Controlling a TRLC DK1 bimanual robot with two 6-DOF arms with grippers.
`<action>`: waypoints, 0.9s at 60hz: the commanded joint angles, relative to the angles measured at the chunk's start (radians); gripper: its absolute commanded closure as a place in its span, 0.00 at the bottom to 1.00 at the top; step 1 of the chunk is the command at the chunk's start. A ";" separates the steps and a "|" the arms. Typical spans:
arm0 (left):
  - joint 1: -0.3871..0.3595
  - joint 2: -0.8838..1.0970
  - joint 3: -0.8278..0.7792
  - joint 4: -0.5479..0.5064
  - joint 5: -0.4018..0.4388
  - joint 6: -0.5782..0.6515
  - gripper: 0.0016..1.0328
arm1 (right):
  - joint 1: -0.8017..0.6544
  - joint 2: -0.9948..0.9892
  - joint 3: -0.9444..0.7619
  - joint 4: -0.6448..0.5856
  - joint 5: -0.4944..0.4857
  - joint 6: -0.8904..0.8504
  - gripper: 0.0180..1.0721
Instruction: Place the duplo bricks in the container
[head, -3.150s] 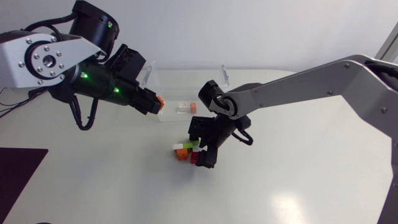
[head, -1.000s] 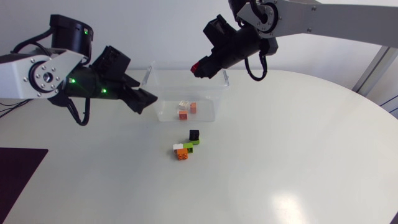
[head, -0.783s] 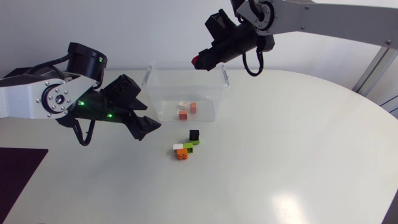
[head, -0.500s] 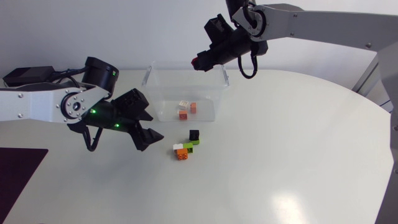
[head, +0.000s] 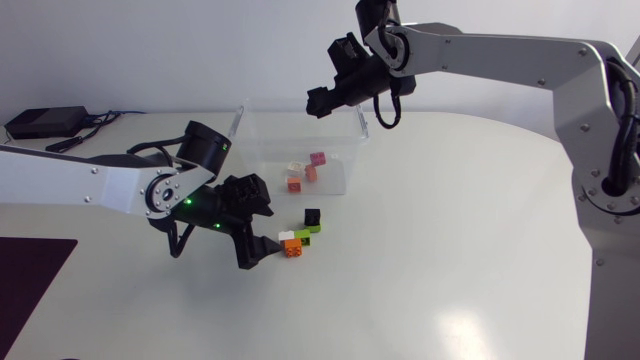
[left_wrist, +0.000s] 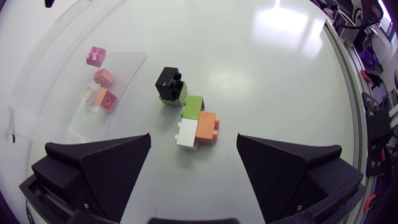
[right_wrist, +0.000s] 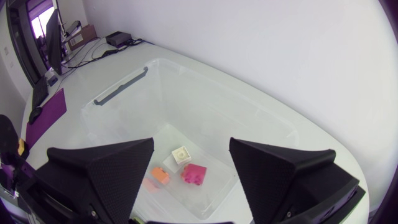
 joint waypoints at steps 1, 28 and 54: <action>-0.008 0.053 0.006 0.013 0.021 0.068 0.07 | -0.004 -0.071 -0.058 0.009 0.001 0.030 0.04; -0.013 0.231 0.106 0.103 0.079 0.155 0.06 | 0.012 -0.428 -0.485 0.055 -0.045 -0.009 0.04; -0.043 0.323 0.175 0.043 0.080 0.180 0.25 | -0.027 -0.598 -0.728 0.075 -0.079 -0.039 0.04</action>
